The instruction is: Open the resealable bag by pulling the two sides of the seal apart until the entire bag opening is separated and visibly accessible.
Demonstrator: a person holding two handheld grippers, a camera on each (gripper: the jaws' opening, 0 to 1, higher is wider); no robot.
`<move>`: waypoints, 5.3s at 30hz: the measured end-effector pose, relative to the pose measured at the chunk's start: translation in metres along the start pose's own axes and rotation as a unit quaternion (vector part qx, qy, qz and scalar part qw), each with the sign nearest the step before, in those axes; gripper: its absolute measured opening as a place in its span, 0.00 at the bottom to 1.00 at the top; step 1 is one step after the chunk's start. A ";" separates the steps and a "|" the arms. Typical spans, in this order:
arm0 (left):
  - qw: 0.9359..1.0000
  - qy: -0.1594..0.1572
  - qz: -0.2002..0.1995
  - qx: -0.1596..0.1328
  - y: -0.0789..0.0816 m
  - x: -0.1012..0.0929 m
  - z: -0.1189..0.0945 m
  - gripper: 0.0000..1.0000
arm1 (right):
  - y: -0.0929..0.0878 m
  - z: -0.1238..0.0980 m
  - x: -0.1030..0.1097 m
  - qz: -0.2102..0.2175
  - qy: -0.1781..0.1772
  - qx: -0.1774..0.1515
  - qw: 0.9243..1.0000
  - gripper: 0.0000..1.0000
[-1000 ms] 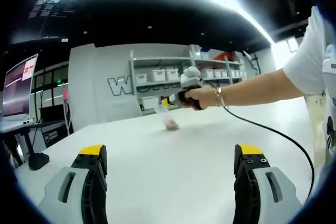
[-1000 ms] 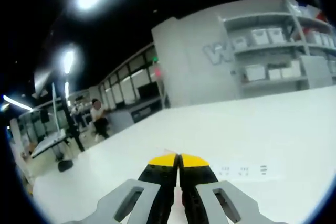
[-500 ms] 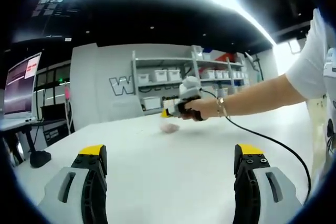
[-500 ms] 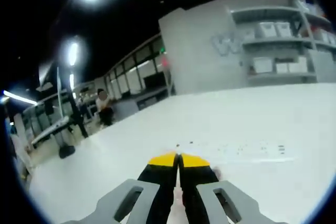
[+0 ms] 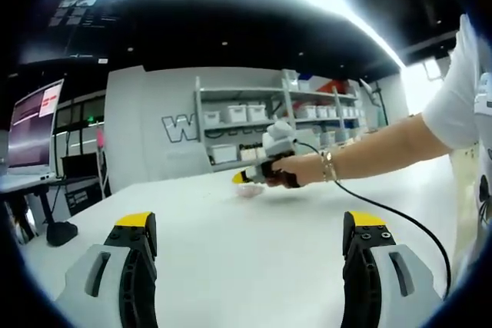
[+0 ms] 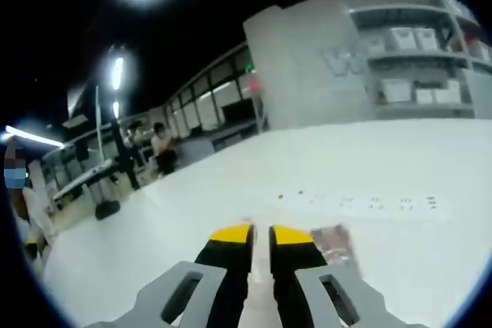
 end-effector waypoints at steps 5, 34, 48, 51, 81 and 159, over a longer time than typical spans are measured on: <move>1.000 -0.001 -0.004 -0.003 0.000 -0.001 0.000 1.00 | 0.003 0.001 0.004 -0.055 0.003 -0.004 0.998 0.16; 1.000 0.006 0.010 -0.003 0.011 -0.005 -0.012 1.00 | 0.000 -0.016 0.002 -0.116 -0.018 -0.008 0.993 1.00; 1.000 0.016 0.017 0.007 0.012 -0.006 -0.025 1.00 | -0.005 -0.039 0.006 -0.088 -0.020 -0.005 0.996 1.00; 1.000 0.018 0.019 0.009 0.011 -0.006 -0.026 1.00 | -0.008 -0.060 0.014 -0.086 -0.024 -0.009 0.996 1.00; 0.999 0.033 0.016 0.029 -0.003 -0.005 -0.038 0.99 | -0.004 -0.121 0.031 -0.038 -0.024 -0.064 0.997 1.00; 0.998 0.046 0.038 0.025 0.000 -0.021 -0.044 0.99 | 0.027 -0.255 -0.005 -0.019 -0.066 -0.180 0.981 0.86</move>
Point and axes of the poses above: the point that each gripper's makers call its tool centre point, and the gripper's own axes: z roughly forward along the fingers, x roughly to its left, y roughly out of its top, the point moved 8 cm from there along -z, roughly backward along the fingers, and after that the axes turned 7 degrees about -x, right-handed, at the moved point
